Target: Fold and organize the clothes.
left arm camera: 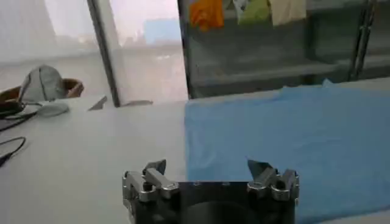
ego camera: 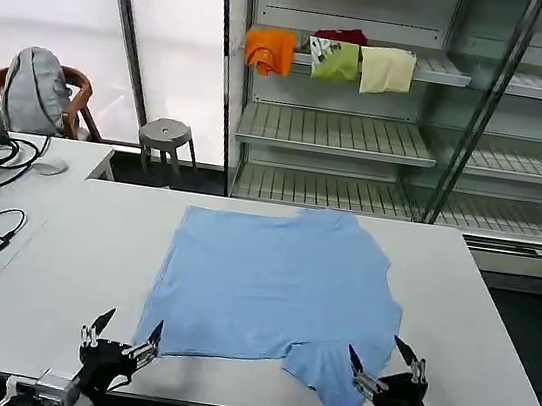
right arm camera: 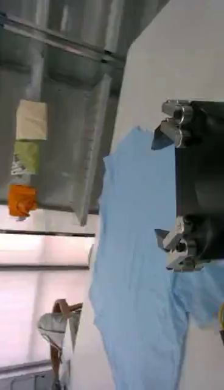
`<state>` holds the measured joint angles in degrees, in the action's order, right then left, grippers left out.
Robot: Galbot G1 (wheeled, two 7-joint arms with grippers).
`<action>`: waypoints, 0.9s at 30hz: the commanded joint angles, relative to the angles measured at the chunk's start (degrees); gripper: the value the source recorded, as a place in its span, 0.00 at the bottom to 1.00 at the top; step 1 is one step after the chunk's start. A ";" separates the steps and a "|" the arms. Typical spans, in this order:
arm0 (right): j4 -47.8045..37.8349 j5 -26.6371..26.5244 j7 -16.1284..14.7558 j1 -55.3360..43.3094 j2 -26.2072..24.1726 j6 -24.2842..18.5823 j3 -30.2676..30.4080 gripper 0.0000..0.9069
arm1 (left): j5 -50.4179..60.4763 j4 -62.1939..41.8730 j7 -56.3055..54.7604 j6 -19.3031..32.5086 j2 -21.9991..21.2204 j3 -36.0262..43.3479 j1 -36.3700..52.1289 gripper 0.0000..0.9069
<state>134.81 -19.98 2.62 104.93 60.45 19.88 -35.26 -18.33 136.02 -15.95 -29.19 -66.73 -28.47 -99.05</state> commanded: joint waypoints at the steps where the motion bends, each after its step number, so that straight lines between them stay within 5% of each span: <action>1: 2.78 -0.34 0.60 7.02 0.20 2.54 -1.39 1.00 | -3.85 2.76 -2.83 -3.85 -0.44 -0.10 -3.71 1.00; 27: -0.66 1.06 3.47 2.55 1.17 2.63 6.85 1.00 | -3.51 -3.69 -2.75 -3.83 -0.50 -0.76 -0.42 1.00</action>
<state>134.68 -19.41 5.90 108.00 61.54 22.38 -30.79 -21.64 133.36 -18.55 -32.68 -67.23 -28.94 -99.63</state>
